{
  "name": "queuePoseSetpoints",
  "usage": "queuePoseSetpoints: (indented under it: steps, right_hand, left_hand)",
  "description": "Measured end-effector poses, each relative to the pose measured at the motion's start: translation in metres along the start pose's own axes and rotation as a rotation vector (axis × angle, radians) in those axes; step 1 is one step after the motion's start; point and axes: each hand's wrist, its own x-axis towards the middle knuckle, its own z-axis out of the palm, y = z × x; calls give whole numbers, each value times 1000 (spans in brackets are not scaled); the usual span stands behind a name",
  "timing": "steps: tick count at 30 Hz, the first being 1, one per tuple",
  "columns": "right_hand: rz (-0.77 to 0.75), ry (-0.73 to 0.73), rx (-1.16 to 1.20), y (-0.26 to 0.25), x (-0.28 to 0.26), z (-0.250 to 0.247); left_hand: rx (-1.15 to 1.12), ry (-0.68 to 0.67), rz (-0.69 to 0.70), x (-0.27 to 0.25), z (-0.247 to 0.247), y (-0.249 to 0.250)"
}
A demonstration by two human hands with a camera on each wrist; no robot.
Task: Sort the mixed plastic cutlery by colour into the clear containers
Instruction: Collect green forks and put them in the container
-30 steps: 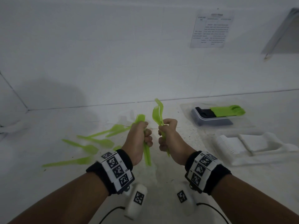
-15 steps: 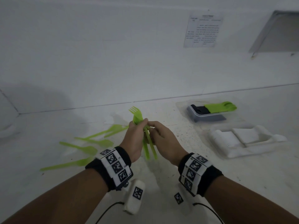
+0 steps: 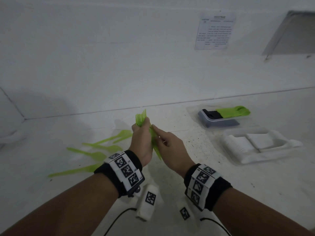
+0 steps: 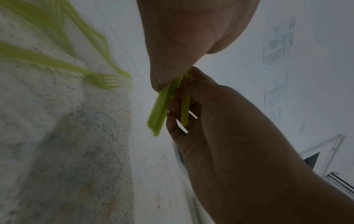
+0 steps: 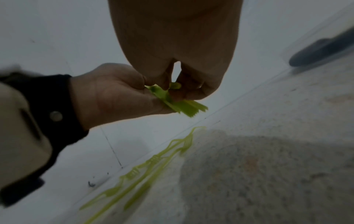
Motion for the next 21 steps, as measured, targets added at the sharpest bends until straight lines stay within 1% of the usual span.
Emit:
queuePoseSetpoints:
  steps: [2,5,8,9,11,14,16,18,19,20,21]
  right_hand:
    - [-15,14,-60,5,3,-1]
    - [-52,-7,-102,7,1,-7]
    - [-46,-5,-56,10,2,-8]
    - [-30,4,-21,11,3,-6]
    - [13,26,59,15,2,-2]
    - [85,55,57,21,-4,-3]
    - [128,66,98,21,-8,-9]
    - [99,36,137,17,-10,-14]
    - [70,11,140,13,-12,-16]
    - [39,-7,134,10,-13,-16]
    - [16,-18,127,8,-14,-15]
  left_hand:
    - [-2,-25,-23,1,-2,-1]
    - [18,-47,-60,1,-6,1]
    - [-26,-49,-109,3,-9,2]
    - [-35,-44,-106,4,-10,0]
    - [-48,-5,-82,4,-9,-4]
    - [-17,93,-29,4,-9,-5]
    - [-12,152,-15,5,-11,-5]
    - [11,197,-17,6,-12,-7]
    - [18,197,-31,4,-11,-6]
    - [16,180,-50,3,-9,-6]
    - [-9,134,-81,-1,-6,-4]
